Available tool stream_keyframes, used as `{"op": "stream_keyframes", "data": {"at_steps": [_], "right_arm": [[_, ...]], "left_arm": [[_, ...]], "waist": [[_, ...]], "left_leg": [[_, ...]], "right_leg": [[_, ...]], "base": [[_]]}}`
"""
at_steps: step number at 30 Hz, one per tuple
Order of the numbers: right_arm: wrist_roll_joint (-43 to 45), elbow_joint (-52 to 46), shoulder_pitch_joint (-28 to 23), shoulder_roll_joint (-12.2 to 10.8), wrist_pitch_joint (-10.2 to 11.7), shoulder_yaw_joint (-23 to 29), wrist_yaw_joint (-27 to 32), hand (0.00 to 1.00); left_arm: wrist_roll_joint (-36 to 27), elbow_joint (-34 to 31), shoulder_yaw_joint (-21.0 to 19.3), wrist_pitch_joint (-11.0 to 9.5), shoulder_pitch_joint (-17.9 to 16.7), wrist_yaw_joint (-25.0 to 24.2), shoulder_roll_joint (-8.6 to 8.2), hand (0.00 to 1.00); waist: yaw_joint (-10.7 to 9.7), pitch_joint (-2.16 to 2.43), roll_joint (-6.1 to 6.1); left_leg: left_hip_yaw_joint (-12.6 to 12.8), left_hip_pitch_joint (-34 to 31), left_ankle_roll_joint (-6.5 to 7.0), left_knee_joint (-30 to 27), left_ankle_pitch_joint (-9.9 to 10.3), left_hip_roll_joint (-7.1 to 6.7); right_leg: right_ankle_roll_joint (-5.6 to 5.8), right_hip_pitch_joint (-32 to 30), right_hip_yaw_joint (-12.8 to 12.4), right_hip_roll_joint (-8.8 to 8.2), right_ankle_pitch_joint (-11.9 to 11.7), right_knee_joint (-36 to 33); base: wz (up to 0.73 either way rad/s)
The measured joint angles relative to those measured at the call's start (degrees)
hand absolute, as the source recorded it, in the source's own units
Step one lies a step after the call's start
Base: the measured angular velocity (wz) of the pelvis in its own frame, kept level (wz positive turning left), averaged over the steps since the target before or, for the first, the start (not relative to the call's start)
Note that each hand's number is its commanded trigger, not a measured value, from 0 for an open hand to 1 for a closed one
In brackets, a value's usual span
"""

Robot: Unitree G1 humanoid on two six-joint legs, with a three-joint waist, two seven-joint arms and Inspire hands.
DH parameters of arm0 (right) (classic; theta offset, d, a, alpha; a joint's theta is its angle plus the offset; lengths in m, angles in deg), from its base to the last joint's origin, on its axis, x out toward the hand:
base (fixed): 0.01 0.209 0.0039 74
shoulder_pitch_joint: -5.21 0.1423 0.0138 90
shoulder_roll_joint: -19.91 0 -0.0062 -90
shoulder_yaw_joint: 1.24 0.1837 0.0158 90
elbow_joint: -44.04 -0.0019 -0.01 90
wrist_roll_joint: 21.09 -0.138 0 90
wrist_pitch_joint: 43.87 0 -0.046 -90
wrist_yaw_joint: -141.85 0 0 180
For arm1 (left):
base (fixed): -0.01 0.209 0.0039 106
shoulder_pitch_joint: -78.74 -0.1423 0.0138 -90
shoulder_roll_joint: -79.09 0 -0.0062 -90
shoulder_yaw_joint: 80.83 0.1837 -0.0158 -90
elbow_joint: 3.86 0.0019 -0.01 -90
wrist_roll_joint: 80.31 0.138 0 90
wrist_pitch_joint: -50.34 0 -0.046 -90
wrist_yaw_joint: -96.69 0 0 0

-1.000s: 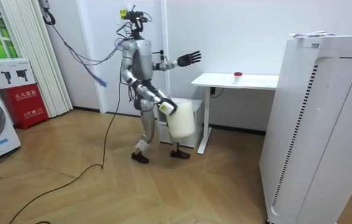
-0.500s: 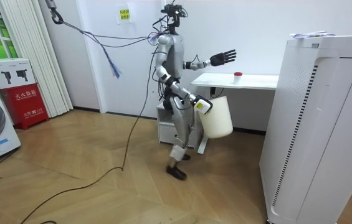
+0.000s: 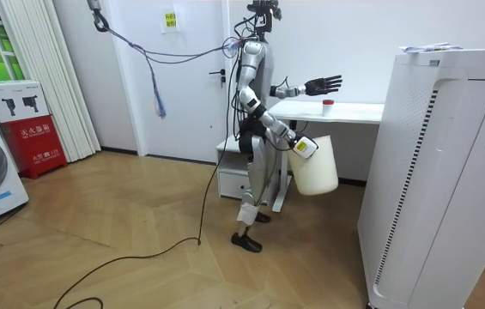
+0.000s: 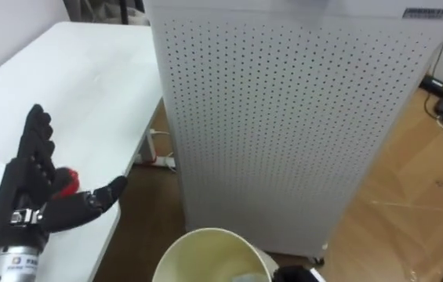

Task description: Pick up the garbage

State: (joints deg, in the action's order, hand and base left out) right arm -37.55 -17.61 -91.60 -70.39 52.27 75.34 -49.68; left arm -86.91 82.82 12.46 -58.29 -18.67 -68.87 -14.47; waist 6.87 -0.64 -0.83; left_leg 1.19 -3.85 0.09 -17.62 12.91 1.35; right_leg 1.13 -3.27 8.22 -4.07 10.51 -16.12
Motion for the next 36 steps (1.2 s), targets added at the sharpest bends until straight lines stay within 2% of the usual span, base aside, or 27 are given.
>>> {"op": "stream_keyframes", "data": {"at_steps": [10,16,19,21,23,30,36], "right_arm": [[2.56,0.00,-0.03,0.14,0.07,0.10,-3.33,1.00],[2.56,0.00,-0.07,0.05,0.07,0.08,-5.62,1.00],[2.55,0.00,-0.07,0.06,0.28,-0.01,-6.13,1.00],[2.52,0.01,-0.17,0.09,0.57,-0.36,-6.20,1.00],[2.52,0.01,-0.20,0.12,0.67,-0.85,-6.20,1.00],[2.46,0.01,-0.25,0.20,0.88,-2.43,-6.17,1.00],[2.46,0.02,-0.25,0.27,0.88,-3.35,-6.83,1.00]], "left_arm": [[1.26,-0.53,-0.88,0.00,-1.62,-0.63,-0.01,0.00],[1.22,-4.91,-1.42,-0.11,-3.56,-0.66,0.02,0.00],[1.33,-7.04,-2.52,-0.79,-3.96,0.21,0.05,0.00],[1.47,-7.64,-3.41,-2.21,-4.01,1.81,0.21,0.00],[1.83,-7.78,-3.46,-2.80,-4.05,2.96,0.21,0.00],[1.83,-7.90,-3.26,-3.02,-4.20,6.42,0.30,0.00],[1.79,-7.88,-3.16,-3.06,-6.17,6.37,0.29,0.00]], "waist": [[0.05,0.00,0.22],[1.17,0.04,0.31],[1.77,0.20,0.57],[2.74,0.30,0.72],[3.11,0.30,0.72],[4.34,0.25,0.61],[4.35,0.12,0.35]], "left_leg": [[-0.43,2.50,-0.18,2.07,-0.10,-0.08],[-1.34,2.33,-0.24,2.10,-0.11,-0.18],[-1.90,2.00,-0.40,2.09,-0.21,-0.21],[-2.27,1.96,-0.50,2.10,-0.28,-0.21],[-2.57,2.06,-0.51,2.11,-0.29,-0.22],[-2.99,2.30,-0.52,2.25,-0.29,-0.34],[-2.99,2.30,-0.52,2.30,-0.29,-0.34]], "right_leg": [[0.00,2.50,0.62,0.47,0.00,1.67],[-0.01,2.65,1.50,0.47,-0.01,1.62],[-0.02,2.65,2.22,0.49,-0.01,1.92],[-0.10,3.00,2.84,0.53,-0.06,2.47],[-0.10,3.38,3.21,0.55,-0.06,2.69],[-0.10,4.26,3.88,0.52,-0.06,3.50],[-0.10,4.29,4.24,0.45,-0.06,3.52]], "base": [[0.01],[0.05],[0.11],[0.10],[0.11],[0.04],[0.00]]}}
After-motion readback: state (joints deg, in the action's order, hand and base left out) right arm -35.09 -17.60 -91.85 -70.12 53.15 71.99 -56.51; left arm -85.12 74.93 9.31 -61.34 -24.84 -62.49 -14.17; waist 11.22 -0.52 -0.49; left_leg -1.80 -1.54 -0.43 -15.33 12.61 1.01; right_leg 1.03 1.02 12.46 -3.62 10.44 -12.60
